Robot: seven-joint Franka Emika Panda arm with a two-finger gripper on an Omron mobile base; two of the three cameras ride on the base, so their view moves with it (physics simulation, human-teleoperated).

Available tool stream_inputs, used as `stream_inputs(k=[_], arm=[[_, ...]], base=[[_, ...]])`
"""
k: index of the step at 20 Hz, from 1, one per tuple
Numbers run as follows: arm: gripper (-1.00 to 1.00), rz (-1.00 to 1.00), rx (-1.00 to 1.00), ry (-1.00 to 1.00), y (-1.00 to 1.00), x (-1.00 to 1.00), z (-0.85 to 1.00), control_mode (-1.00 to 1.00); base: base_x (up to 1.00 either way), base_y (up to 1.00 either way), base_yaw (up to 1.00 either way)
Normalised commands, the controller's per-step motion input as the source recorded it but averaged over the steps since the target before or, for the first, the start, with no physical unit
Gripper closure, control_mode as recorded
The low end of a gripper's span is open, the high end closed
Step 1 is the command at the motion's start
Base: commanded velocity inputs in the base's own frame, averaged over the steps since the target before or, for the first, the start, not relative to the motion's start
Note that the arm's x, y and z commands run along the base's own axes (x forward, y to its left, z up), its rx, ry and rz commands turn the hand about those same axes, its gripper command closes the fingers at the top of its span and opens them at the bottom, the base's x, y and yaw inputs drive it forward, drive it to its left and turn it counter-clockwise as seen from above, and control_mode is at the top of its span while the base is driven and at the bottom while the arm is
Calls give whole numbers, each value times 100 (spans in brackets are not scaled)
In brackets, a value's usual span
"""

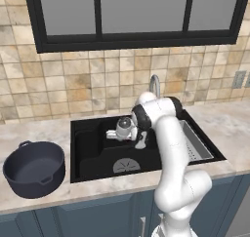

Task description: Dump the mushroom from the pot into the sink. Then turn on the water and wash the mushroom. Then turn off the water and put the mushroom back in the pot.

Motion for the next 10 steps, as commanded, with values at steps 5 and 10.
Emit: stream_inputs(k=[5,10], arm=[[100,11,1,-35,-1,-68,100,-100],[100,17,0,-20,0,-98,100,-100]], base=[[0,0,0],[0,0,0]])
